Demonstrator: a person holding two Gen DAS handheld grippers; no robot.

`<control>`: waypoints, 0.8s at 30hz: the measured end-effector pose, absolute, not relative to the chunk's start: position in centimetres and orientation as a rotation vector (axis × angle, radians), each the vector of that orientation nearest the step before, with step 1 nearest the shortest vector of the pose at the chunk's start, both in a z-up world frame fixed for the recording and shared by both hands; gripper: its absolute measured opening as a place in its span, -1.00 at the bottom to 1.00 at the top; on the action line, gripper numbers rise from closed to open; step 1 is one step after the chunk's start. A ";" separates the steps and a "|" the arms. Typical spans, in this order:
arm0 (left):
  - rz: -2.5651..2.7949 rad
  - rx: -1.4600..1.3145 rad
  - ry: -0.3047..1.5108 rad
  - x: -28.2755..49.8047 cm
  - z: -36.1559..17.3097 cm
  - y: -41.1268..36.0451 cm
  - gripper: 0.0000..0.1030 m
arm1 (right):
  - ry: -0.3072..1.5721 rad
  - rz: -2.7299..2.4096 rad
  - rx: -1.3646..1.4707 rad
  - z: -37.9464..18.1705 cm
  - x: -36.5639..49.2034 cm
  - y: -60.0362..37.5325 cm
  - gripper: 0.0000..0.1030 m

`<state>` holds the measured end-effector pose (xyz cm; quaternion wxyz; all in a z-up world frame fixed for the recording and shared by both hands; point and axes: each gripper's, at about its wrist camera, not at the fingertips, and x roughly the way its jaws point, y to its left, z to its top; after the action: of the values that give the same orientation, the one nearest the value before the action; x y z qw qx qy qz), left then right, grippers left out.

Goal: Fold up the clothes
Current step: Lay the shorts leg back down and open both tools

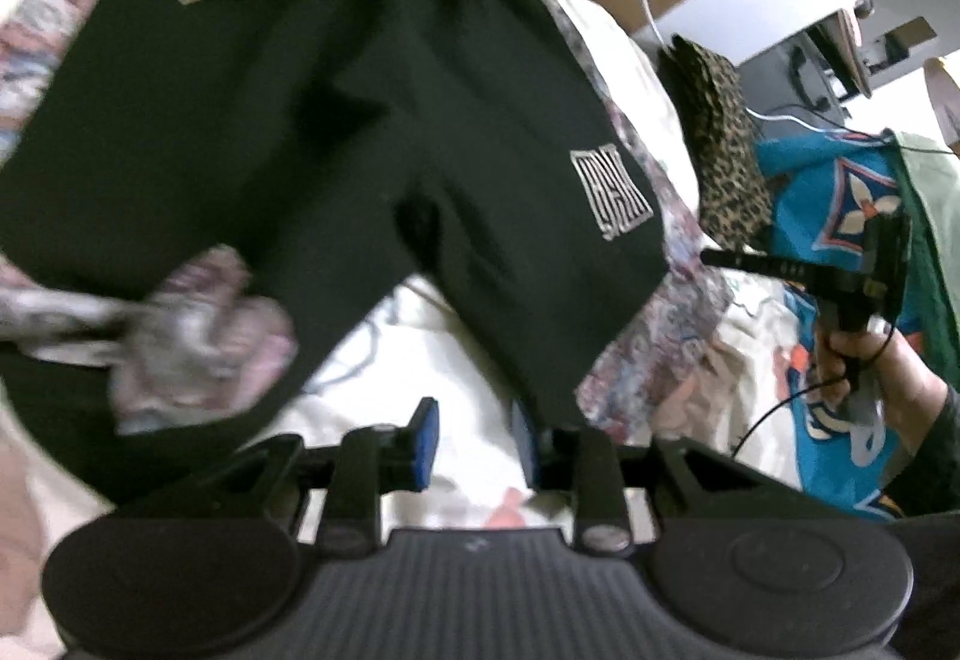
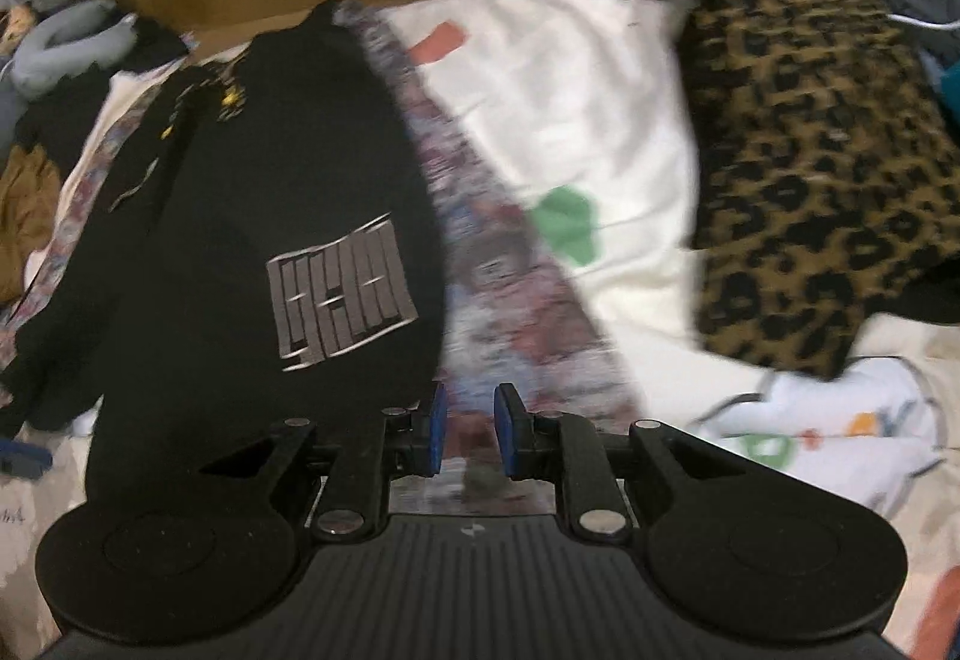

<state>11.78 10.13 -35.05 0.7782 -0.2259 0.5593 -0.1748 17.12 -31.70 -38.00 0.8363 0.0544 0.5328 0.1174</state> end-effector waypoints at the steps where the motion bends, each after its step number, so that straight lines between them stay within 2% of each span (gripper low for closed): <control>1: -0.365 -0.481 1.205 11.6 -34.7 10.5 -0.38 | 1.140 0.260 0.110 -38.4 17.1 -31.2 -0.60; 9: -0.237 -0.444 1.166 8.7 -32.8 14.2 -0.09 | 1.244 0.289 0.056 -40.7 16.4 -29.0 -0.53; 14: -0.166 -0.426 1.080 7.3 -31.4 16.3 0.19 | 1.240 0.304 0.029 -39.0 16.8 -27.6 -0.52; 16: -0.130 -0.428 1.023 7.1 -30.8 17.0 0.21 | 1.226 0.326 0.010 -37.8 17.2 -26.5 -0.52; 18: -0.136 -0.451 0.995 7.3 -31.0 17.4 0.41 | 1.212 0.352 -0.013 -36.6 17.6 -25.1 -0.51; 22: -0.153 -0.520 0.996 7.8 -32.6 18.0 0.37 | 1.185 0.411 -0.035 -34.2 18.8 -22.0 -0.47; 24: -0.181 -0.559 1.005 8.0 -33.7 17.9 0.27 | 1.172 0.442 -0.046 -33.2 19.6 -20.4 -0.40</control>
<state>7.96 17.93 -33.70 0.8354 -0.2642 0.4745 -0.0852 19.63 -20.35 -33.23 0.8100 -0.0214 0.5483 0.2067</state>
